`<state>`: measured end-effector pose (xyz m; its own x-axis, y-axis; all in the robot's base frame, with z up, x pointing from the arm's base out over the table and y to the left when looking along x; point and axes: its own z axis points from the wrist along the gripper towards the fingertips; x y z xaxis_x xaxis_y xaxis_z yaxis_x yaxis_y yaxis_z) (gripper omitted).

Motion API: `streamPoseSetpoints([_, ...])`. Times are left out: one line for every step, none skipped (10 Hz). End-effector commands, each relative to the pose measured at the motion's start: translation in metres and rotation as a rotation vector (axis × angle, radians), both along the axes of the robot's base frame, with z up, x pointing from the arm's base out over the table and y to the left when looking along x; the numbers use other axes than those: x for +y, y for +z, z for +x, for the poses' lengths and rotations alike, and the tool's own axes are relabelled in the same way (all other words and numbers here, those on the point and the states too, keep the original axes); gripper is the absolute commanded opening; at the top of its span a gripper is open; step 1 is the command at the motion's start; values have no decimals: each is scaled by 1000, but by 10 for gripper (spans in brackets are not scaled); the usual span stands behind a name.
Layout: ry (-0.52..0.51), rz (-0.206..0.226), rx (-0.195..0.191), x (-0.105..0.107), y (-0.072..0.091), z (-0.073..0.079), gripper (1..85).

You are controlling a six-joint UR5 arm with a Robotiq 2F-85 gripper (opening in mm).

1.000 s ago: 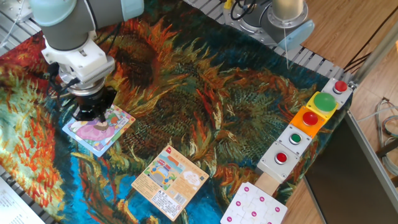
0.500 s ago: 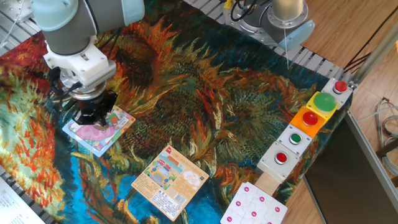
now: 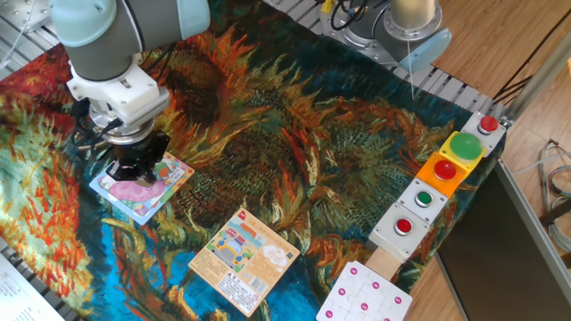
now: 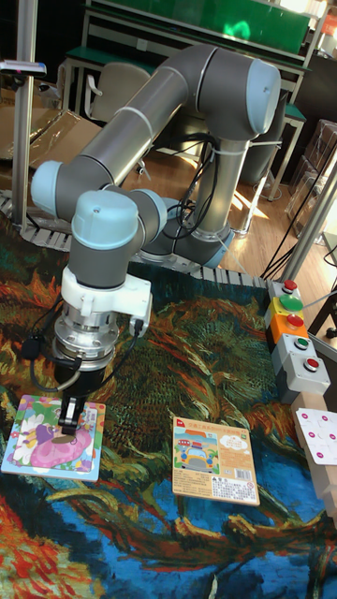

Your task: Assemble one piece of a puzzle

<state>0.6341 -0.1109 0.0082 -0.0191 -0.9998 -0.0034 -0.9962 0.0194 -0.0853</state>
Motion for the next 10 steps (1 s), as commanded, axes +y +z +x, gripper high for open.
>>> streamPoseSetpoints([-3,11,-6,1,1,2,13])
streamPoseSetpoints([-2,7,-6,0,2,3,13])
streamPoseSetpoints([0,10,-1,0,2,2,13])
streamPoseSetpoints([2,13,-3,1,2,2,13])
streamPoseSetpoints([2,15,-1,1,2,1,13])
streamPoseSetpoints([2,16,0,2,2,1,13])
streamPoseSetpoints([2,16,-1,2,2,2,13])
streamPoseSetpoints([0,16,0,2,2,1,13])
streamPoseSetpoints([0,16,0,2,1,1,13])
streamPoseSetpoints([0,15,-1,2,1,2,13])
